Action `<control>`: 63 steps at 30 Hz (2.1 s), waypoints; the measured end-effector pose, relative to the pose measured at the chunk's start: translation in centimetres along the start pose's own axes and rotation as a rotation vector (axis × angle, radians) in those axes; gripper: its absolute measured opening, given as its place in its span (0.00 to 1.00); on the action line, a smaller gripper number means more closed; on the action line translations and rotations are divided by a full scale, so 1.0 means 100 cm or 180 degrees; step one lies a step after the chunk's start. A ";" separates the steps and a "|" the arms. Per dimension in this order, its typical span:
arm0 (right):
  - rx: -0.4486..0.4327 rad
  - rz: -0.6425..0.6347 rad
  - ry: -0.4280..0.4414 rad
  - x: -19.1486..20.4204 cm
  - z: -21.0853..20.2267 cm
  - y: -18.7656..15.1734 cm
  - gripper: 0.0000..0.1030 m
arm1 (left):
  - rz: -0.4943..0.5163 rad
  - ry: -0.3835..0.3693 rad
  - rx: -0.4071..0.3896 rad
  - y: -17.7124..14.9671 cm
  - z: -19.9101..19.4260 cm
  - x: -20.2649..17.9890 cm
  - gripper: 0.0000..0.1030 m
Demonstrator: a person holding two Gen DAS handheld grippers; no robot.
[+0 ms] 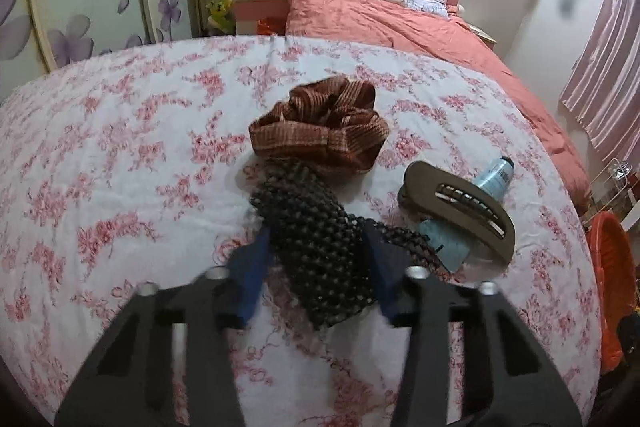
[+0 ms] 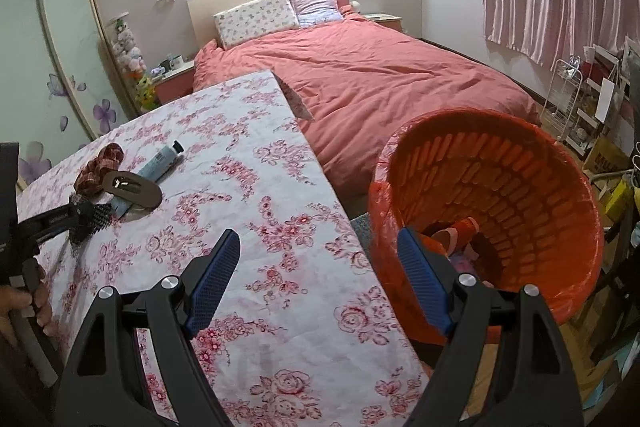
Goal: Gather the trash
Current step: 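Move both tools back over the remaining items on the bed, then grasp the black mesh pad with the left tool while the right tool grasps the brown hair clip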
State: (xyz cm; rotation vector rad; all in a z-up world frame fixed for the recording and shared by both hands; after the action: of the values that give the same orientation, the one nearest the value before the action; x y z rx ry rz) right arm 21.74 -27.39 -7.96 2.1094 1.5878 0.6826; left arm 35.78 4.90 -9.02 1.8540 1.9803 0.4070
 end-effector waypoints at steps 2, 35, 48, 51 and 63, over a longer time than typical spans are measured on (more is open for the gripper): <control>0.0013 -0.0022 0.0009 0.003 0.000 -0.001 0.78 | 0.0029 0.0020 -0.0017 -0.001 -0.001 0.002 0.23; 0.0322 -0.0823 0.0502 0.175 0.080 0.051 0.77 | -0.0174 0.0284 -0.0007 -0.038 -0.030 0.115 0.35; 0.0530 -0.1165 0.0999 0.182 0.059 0.030 0.59 | -0.0189 0.0261 -0.0008 -0.039 -0.030 0.117 0.35; 0.0451 -0.0959 0.0883 0.181 0.067 0.042 0.59 | -0.0188 0.0263 -0.0008 -0.039 -0.030 0.117 0.35; 0.0746 -0.1169 0.1014 0.180 0.087 0.054 0.60 | -0.0189 0.0263 -0.0009 -0.039 -0.030 0.117 0.35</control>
State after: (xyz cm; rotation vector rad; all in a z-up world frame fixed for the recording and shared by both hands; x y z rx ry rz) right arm 35.25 -11.76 -9.28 1.8448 2.2544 0.7601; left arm 30.44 16.43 -9.20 1.7989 2.0821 0.4754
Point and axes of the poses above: each gripper's, at about its wrist camera, not at the fingertips, and z roughly the way its jaws point, x to its left, y to its top, the point moved 1 cm from there along z, roughly the way its jaws point, and after that the axes turned 11 degrees about x, right-handed, at the moved point
